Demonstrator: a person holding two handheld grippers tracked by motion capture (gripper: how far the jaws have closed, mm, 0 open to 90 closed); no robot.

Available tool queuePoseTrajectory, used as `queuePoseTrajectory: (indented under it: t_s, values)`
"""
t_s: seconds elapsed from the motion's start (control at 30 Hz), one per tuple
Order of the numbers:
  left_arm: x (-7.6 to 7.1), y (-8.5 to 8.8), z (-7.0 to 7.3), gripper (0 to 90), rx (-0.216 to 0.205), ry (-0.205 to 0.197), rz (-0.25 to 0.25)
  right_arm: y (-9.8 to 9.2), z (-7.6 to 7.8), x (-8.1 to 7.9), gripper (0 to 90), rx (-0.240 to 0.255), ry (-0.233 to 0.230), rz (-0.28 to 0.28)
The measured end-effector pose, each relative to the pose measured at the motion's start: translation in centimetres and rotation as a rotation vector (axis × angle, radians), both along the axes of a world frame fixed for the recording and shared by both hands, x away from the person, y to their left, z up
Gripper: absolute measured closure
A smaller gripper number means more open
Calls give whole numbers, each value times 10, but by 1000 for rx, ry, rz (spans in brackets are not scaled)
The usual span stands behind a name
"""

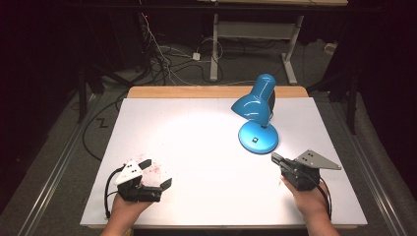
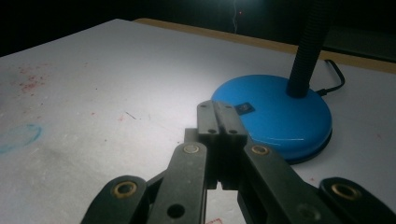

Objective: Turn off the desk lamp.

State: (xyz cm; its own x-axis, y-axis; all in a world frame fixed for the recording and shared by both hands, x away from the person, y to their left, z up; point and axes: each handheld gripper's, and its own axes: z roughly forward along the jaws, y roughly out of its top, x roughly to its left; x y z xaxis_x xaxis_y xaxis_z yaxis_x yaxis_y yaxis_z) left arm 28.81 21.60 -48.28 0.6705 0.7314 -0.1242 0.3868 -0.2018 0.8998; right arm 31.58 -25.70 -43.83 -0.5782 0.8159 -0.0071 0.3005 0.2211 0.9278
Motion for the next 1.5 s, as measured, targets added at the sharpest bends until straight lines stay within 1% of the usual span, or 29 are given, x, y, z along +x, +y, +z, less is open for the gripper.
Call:
queuePoseTrajectory:
  t_s: [0.03, 0.1, 0.17, 0.2, 0.23, 0.27, 0.3, 0.33, 0.4, 0.43, 0.47, 0.53, 0.7, 0.77, 0.83, 0.93, 0.97, 1.1, 1.23, 1.5]
  values:
    - [0, 0, 0, 0, -5, -1, 6, 1, 1, 2, 900, -1, -1, 1]
    - [0, 0, 0, 0, -10, 4, 4, 4, 1, 5, 900, -8, -4, 3]
    - [-1, 1, 1, 0, -20, -10, -1, 7, 2, 9, 900, -12, -2, 5]
    - [-1, 1, 1, 0, -20, -10, -1, 9, 2, 11, 900, -13, 1, 6]
    - [-1, 1, 1, 0, -30, -17, -1, 10, 2, 14, 900, -17, -1, 8]
    - [-1, 1, 1, 0, -30, -17, -1, 10, 2, 14, 900, -17, -1, 8]
    - [-1, 1, 1, 0, -29, -18, -1, 13, 2, 18, 900, -19, 0, 7]
    - [-1, 1, 2, 0, -19, -10, -2, 14, 1, 20, 900, -20, 2, 8]
    - [-1, 1, 2, 0, -23, -5, -5, 15, 1, 23, 900, -23, 2, 11]
    - [-1, 0, 1, 0, -21, -6, -11, 18, 2, 27, 900, -25, 6, 12]
    - [-1, 0, 1, 0, -21, -6, -11, 18, 2, 27, 900, -25, 6, 12]
    - [-1, -1, 2, 0, -16, -1, -15, 22, 2, 35, 900, -26, 1, 16]
    - [-1, -1, 2, 0, -11, 3, -16, 26, 3, 42, 900, -27, 8, 16]
    - [-1, -1, 1, 0, -3, -7, -17, 29, 2, 48, 900, -30, 11, 20]
    - [0, -1, 1, 0, 3, -8, -14, 30, 1, 51, 900, -30, 11, 21]
    - [-1, -1, 1, 0, 2, -6, -13, 31, 1, 55, 900, -30, 17, 20]
    - [-1, -1, 1, 0, 2, -5, -13, 32, 0, 59, 900, -24, 21, 15]
    - [0, 0, 1, 0, -9, 2, -13, 32, -2, 66, 900, -20, 27, 13]
    - [-1, 0, 1, 0, -15, 1, -18, 33, -3, 71, 900, -29, 29, 12]
    - [0, 1, 1, 0, -20, 6, -24, 34, -7, 79, 900, -29, 42, 1]
